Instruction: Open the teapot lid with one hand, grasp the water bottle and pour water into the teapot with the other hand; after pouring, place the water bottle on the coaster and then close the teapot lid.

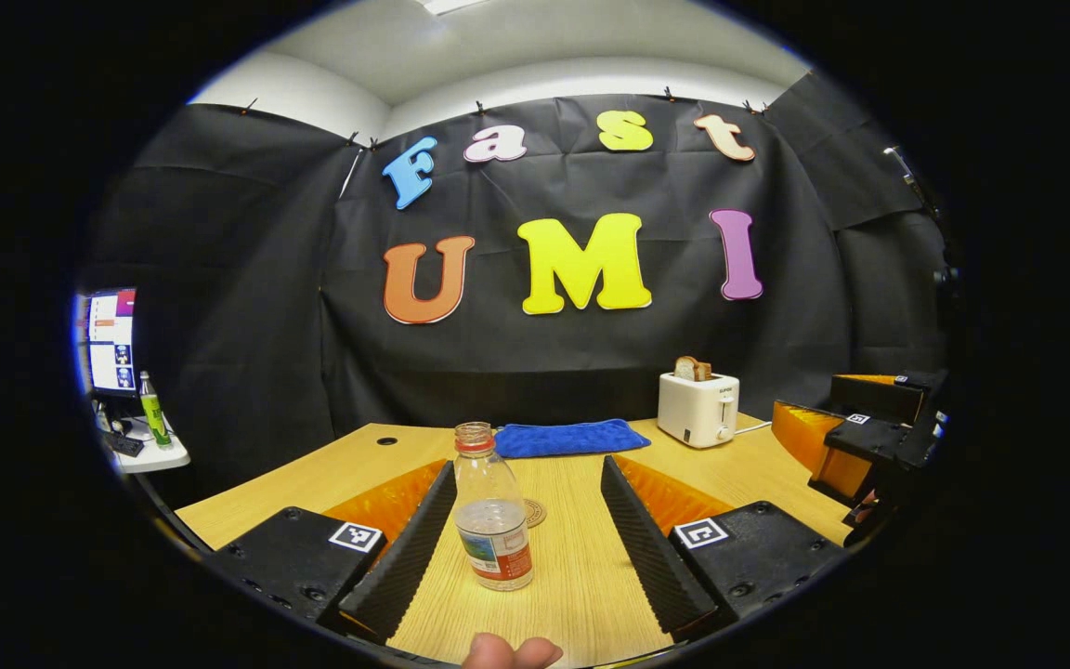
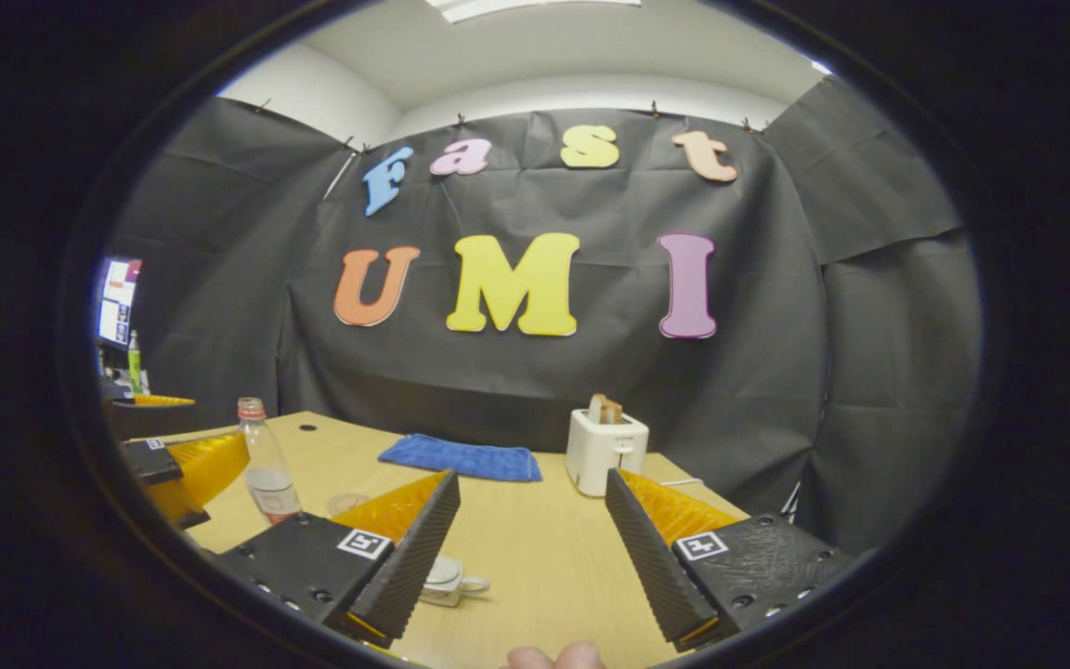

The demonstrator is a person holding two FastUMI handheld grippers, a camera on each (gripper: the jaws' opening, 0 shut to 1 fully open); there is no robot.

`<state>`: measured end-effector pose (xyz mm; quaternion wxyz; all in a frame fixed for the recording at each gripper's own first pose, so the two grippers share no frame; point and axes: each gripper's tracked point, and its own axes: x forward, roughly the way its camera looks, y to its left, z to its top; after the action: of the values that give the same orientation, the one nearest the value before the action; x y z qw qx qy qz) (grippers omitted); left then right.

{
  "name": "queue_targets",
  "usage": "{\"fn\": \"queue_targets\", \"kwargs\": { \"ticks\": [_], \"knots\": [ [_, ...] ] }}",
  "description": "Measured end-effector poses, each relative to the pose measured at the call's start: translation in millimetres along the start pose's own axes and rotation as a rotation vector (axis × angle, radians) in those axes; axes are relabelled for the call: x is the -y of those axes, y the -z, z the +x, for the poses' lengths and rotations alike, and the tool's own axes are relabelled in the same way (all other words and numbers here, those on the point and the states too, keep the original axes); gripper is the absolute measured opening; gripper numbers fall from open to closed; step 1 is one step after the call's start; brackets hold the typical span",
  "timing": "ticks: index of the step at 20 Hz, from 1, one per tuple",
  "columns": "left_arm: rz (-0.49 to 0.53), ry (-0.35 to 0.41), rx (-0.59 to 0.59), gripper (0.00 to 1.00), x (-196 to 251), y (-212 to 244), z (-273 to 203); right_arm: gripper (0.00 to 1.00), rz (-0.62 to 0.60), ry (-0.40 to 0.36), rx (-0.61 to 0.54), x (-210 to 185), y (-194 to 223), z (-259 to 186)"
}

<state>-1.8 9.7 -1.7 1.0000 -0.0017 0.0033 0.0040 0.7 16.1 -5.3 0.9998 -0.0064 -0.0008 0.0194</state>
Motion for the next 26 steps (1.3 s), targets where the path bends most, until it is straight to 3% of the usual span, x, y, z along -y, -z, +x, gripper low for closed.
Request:
{"fn": "queue_targets", "kwargs": {
  "ticks": [7,13,26],
  "knots": [
    [0.005,-0.009,0.004,0.98,-2.9,-0.6,-1.7,0.95,0.026,-0.026,-0.016,-11.9,15.0,7.5],
    [0.008,-0.026,0.012,0.98,-12.5,-4.7,-2.2,0.97,0.008,-0.05,-0.08,-29.0,51.9,22.3],
    [0.0,-0.108,0.002,0.98,-57.2,-5.3,1.6,0.98,-0.023,-0.129,-0.199,-76.9,109.7,54.0]
  ]
}}
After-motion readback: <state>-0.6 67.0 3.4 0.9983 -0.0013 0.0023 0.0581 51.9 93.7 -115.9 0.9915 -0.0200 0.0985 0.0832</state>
